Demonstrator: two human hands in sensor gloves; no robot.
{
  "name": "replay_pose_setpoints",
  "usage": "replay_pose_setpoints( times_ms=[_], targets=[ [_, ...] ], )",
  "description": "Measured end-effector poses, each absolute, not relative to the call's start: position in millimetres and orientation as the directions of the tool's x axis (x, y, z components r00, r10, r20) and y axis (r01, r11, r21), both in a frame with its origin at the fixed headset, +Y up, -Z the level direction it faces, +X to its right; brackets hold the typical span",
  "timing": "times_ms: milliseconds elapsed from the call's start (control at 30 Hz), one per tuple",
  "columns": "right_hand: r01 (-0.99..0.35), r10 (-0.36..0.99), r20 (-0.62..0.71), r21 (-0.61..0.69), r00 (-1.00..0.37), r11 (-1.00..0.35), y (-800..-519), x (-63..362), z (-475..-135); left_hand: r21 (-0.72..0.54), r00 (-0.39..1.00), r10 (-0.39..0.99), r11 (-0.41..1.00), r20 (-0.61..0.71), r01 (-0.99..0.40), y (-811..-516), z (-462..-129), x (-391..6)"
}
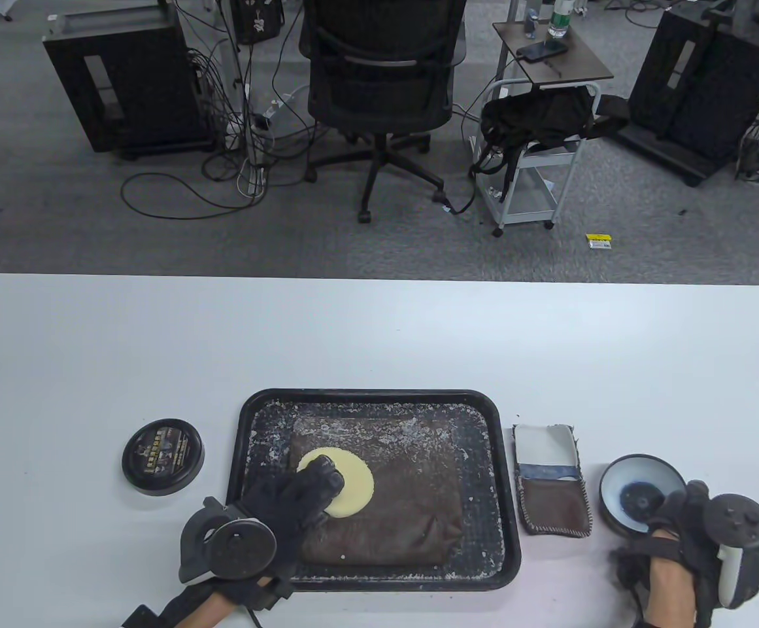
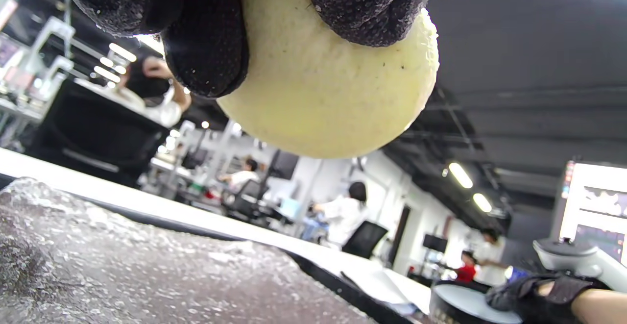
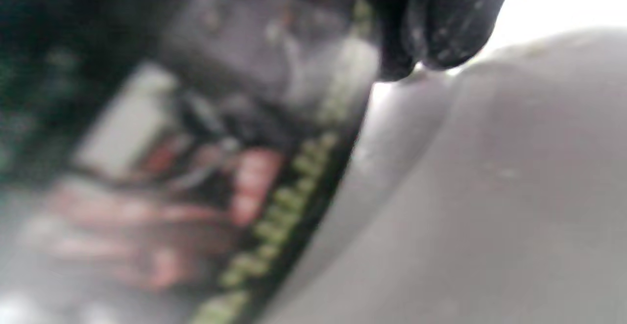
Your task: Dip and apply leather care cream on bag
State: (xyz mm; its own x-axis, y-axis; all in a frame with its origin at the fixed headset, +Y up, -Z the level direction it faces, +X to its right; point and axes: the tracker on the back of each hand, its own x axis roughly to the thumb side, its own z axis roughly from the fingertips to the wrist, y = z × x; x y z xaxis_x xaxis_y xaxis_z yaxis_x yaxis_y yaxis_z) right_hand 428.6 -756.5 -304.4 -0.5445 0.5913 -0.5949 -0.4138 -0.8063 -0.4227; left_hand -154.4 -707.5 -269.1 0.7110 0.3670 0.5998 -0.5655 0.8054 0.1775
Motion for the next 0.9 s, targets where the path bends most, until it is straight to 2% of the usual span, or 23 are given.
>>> replay_pose_setpoints(
  times_ms=[233,367,500,700,800,833,900],
  targets=[
    [-0.347,0.474,-0.682,-0.327,-0.558,-0.879,-760,430,-306,0.174,0.719,0.363,0.814,0.593,-0.554,-708,-270,-152],
    [-0.335,0.461,-0.676,-0.319,-0.575,-0.886,-759,428,-306,0.169,0.723,0.366,0.817,0.586,-0.551,-709,-272,-153],
    [-0.236,0.407,-0.633,-0.339,-0.659,-0.911,-746,418,-309,0.167,0.732,0.363,0.825,0.576,-0.540,-709,-274,-151],
    [-0.134,0.319,-0.347,-0.464,-0.882,-0.876,-705,370,-313,0.160,0.749,0.354,0.841,0.560,-0.517,-711,-279,-148],
    [-0.157,0.252,-0.121,-0.514,-0.960,-0.843,-689,328,-310,0.165,0.756,0.343,0.847,0.558,-0.505,-712,-280,-147],
    [-0.165,0.247,-0.095,-0.514,-0.964,-0.842,-688,323,-309,0.166,0.757,0.341,0.848,0.557,-0.504,-712,-280,-147],
    [-0.250,0.249,0.066,-0.489,-0.966,-0.836,-688,290,-307,0.170,0.761,0.336,0.850,0.555,-0.500,-711,-279,-147]
  ],
)
